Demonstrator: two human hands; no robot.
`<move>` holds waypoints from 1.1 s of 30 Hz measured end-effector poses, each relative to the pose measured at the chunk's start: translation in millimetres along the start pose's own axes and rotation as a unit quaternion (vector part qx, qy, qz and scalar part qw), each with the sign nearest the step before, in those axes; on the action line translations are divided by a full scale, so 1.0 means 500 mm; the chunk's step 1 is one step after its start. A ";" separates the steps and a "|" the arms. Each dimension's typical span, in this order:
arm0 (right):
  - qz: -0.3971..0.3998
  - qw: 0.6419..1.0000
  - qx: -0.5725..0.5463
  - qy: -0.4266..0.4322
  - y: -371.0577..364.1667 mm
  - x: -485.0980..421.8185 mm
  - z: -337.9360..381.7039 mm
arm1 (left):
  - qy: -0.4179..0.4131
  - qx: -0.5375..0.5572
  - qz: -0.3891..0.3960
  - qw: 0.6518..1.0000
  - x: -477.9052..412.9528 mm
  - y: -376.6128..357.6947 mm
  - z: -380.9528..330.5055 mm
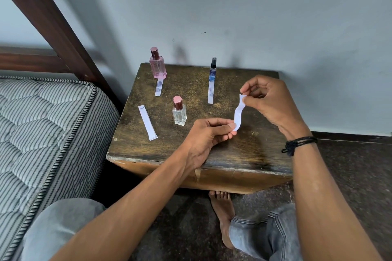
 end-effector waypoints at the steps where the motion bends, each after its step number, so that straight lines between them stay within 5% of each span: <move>1: -0.002 1.000 0.005 -0.002 0.001 -0.001 -0.003 | -0.001 0.002 0.002 1.000 0.001 0.001 0.000; 11: -0.025 1.000 0.004 0.006 0.002 -0.001 0.002 | -0.024 -0.030 0.028 0.999 0.002 -0.005 -0.001; 18: -0.003 1.000 -0.006 -0.008 0.013 -0.004 -0.023 | -0.065 -0.214 -0.033 0.974 -0.001 0.003 -0.004; 23: 0.004 1.000 -0.001 -0.027 0.015 -0.010 -0.066 | -0.134 -0.494 -0.052 0.858 0.000 -0.024 -0.005; 33: -0.022 0.998 0.011 -0.062 0.029 -0.021 -0.139 | -0.298 -0.702 -0.019 0.646 0.002 -0.076 0.034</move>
Point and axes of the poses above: each hand's wrist, its own x-axis away from the middle knuckle, its own y-axis out of the back of the hand, z = x × y, the point moved 5 cm from there along -x, towards the middle knuckle, and after that the axes turned 5 degrees about z, right-handed, at the moved point
